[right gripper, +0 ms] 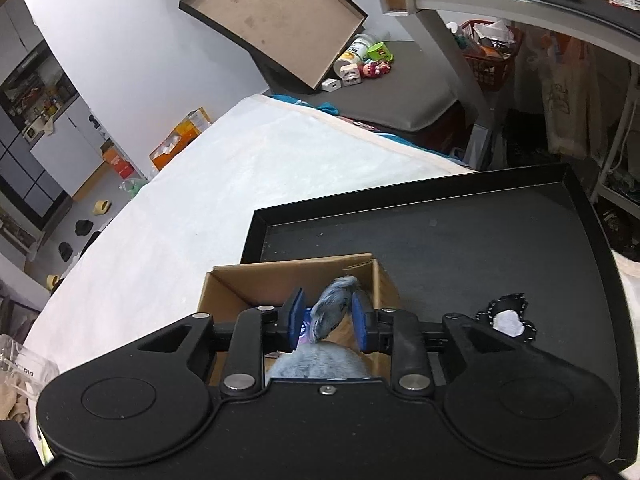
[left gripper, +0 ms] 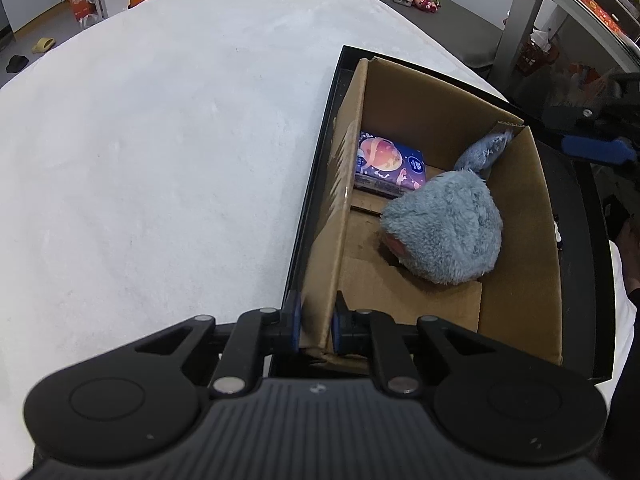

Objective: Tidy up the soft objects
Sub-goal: 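Open the right tool to drop the denim plush into the box, then move the right tool down onto the orange burger plush and grasp it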

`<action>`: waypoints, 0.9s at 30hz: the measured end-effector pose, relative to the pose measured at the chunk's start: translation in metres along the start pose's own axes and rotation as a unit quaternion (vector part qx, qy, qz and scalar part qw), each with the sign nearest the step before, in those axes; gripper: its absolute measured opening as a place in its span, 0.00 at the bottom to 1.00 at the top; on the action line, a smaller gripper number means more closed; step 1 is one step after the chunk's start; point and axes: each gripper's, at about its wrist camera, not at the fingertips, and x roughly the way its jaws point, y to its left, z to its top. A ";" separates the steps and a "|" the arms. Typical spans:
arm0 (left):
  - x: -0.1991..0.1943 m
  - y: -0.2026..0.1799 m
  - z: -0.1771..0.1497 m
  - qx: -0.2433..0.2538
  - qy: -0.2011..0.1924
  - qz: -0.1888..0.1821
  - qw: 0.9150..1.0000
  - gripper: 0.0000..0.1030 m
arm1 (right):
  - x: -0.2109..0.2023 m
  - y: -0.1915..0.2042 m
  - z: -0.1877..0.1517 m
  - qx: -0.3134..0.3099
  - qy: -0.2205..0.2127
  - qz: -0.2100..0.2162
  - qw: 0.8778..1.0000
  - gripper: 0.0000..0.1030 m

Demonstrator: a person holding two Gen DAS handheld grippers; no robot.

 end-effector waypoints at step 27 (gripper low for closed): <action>-0.005 -0.020 0.013 0.021 0.015 0.052 0.998 0.49 | -0.048 -0.089 -0.022 0.048 0.008 -0.022 0.999 0.49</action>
